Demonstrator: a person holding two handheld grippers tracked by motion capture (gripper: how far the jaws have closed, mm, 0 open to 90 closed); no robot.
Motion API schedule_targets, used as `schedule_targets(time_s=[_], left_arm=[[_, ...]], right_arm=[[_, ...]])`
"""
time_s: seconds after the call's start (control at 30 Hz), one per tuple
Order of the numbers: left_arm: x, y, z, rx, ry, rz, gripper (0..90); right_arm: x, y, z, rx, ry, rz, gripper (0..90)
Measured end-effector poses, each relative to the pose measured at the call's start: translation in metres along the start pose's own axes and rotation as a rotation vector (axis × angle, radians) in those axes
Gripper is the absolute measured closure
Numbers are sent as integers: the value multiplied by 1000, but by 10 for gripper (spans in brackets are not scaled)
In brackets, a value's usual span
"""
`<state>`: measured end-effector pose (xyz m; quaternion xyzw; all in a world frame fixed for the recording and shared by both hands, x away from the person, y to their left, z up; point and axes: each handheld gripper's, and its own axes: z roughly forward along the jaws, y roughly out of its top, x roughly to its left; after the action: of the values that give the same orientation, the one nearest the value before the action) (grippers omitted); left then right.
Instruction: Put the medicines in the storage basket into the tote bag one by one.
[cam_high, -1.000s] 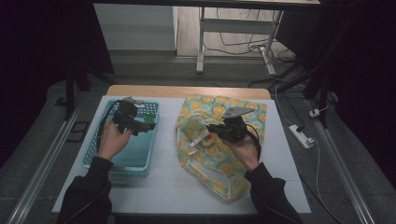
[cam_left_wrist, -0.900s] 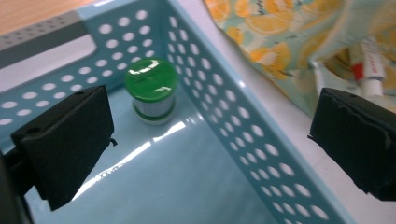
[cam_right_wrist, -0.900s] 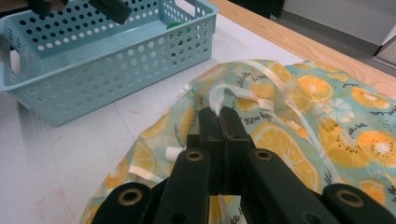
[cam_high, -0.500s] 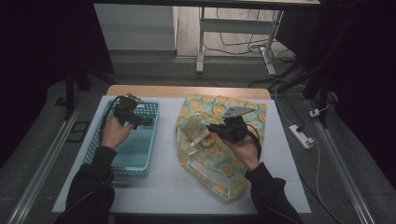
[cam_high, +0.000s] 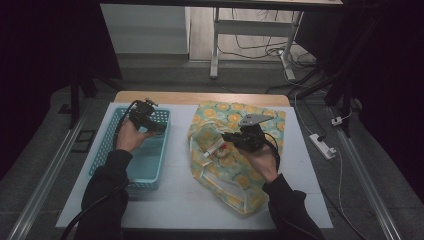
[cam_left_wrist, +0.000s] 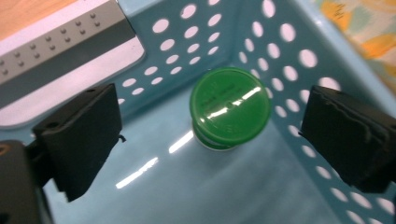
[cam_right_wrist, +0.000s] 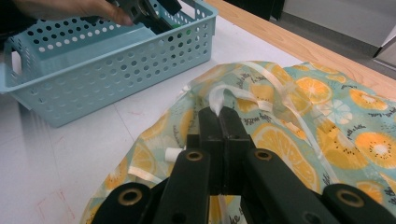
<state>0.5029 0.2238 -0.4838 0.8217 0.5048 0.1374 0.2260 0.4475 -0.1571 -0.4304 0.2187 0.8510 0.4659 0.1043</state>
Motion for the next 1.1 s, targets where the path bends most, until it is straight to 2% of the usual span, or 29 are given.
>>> schedule_targets(time_s=[0.1, 0.3, 0.33, 0.47, 0.6, 0.67, 0.87, 1.0, 1.1], left_arm=[[0, 2, 3, 14, 10, 13, 158], [0, 4, 7, 33, -34, 22, 362], [0, 4, 7, 34, -40, 19, 372], [1, 5, 7, 34, -77, -5, 509], [2, 4, 6, 38, -85, -24, 515], [4, 3, 6, 35, -88, -46, 516], [7, 0, -6, 13, -84, -62, 517], [6, 0, -18, -10, -88, -58, 517], [3, 1, -29, -22, -81, -40, 517]], right_arm=[[0, 0, 0, -1, 0, 1, 900], [0, 0, -1, -1, 1, -1, 900], [0, 0, -1, 0, 1, -2, 900], [0, 0, 0, 0, 1, -2, 900], [0, 0, 0, -1, 1, -1, 900], [0, 0, -1, -1, 1, -2, 900], [0, 0, -1, -2, 1, 1, 900], [0, 0, 0, -2, 2, 1, 900], [0, 0, 0, -2, 2, 1, 900]])
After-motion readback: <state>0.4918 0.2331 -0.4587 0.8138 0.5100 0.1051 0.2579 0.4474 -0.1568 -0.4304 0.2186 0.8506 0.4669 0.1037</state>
